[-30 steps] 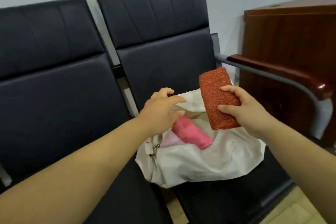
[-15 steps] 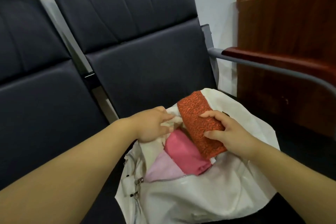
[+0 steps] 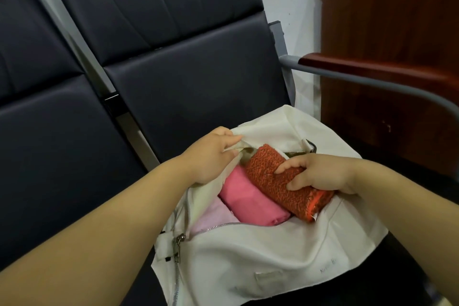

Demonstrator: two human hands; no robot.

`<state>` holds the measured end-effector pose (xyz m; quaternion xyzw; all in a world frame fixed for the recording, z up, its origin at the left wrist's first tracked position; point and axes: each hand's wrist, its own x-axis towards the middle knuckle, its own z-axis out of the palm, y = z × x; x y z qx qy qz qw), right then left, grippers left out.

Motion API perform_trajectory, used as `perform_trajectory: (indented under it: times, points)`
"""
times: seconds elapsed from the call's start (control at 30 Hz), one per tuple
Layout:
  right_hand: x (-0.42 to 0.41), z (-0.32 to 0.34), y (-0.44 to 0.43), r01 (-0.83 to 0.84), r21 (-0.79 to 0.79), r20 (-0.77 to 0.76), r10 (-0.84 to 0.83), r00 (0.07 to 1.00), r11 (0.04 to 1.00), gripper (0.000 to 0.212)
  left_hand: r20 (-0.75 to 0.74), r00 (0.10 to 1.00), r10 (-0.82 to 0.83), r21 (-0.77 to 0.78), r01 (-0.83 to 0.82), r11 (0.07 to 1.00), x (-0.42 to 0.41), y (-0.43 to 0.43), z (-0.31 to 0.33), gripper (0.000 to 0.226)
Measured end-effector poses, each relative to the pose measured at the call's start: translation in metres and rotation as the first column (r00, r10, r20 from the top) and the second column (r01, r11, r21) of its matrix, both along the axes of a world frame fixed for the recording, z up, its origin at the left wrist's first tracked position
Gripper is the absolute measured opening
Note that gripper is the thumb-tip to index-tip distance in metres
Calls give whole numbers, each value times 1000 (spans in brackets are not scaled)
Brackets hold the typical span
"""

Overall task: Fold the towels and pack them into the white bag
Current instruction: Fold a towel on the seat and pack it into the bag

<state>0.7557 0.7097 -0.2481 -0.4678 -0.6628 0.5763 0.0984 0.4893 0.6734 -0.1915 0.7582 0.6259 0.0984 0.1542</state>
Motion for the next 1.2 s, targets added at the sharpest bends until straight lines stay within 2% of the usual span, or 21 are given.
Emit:
perform_trajectory:
  times: [0.13,0.23,0.4,0.53,0.67,0.83,0.9,1.0,1.2]
  points:
    - [0,-5,-1,35,10,54,-36,998,999,41,12,998,-61,-27,62,998,3,-5,6,29]
    - [1,-11,-5,81,-29,16,-80,997,996,42,-37,993,-115,-87,111,990,3,-11,9,21]
    - [2,-11,-7,89,-51,-25,-91,996,995,43,-250,947,-202,-212,150,966,0,-5,8,31]
    - [3,-10,-4,90,-55,-4,-90,996,994,46,-319,917,-238,-218,173,960,0,0,7,49]
    - [-2,-6,-2,119,-31,53,-117,992,992,47,-241,957,-160,-140,128,982,-2,0,5,54]
    - [-12,-1,9,158,141,111,-174,978,977,62,-38,998,-49,16,50,999,1,-3,4,57]
    - [-18,-1,12,117,179,95,-135,986,977,69,19,999,-34,40,33,999,5,-2,5,58]
    - [-27,-8,14,-50,268,114,20,993,962,70,35,999,-15,34,14,999,8,-3,3,60]
    - [-16,-21,22,-335,352,351,208,913,874,65,4,1000,-11,9,11,1000,10,-6,-5,59]
